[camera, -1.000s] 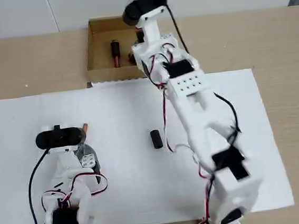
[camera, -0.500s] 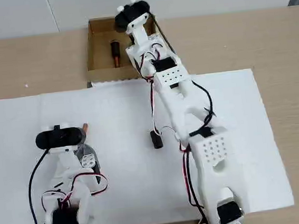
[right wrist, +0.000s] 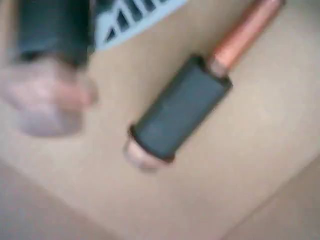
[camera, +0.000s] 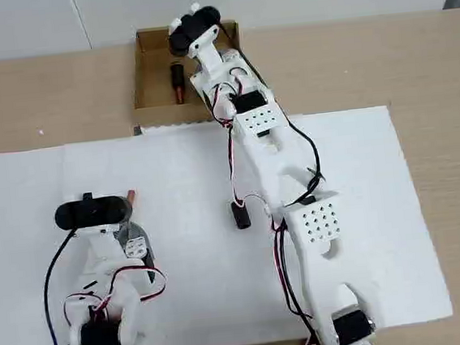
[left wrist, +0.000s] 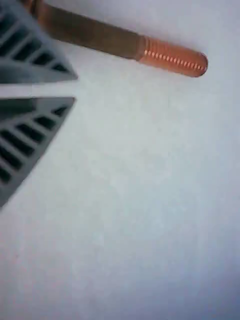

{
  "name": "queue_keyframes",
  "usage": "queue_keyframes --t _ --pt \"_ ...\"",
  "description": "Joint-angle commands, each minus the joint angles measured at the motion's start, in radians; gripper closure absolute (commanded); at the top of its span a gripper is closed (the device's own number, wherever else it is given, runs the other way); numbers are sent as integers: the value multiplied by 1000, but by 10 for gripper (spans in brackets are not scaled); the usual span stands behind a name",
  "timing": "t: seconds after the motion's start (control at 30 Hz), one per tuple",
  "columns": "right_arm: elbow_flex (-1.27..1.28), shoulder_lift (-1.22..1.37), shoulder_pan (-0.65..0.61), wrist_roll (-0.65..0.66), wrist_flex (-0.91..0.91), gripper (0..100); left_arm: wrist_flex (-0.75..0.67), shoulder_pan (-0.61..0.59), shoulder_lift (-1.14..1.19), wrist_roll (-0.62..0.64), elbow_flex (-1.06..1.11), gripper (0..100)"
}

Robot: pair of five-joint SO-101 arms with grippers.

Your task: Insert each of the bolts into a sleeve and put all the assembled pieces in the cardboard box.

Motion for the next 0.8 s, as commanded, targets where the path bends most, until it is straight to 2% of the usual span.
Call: queue_keyframes --t 0.0,0.27,0.63,0.77 --pt "-63 -27 5 8 -22 786 -3 -3 -9 -2 -4 994" --pt "-66 -48 7 6 -13 786 -3 -3 -9 -2 -4 994" --pt "-66 -173 5 -2 189 786 -3 -3 -9 -2 -4 994" --pt "-66 -259 4 -71 321 786 -3 -3 -9 -2 -4 994"
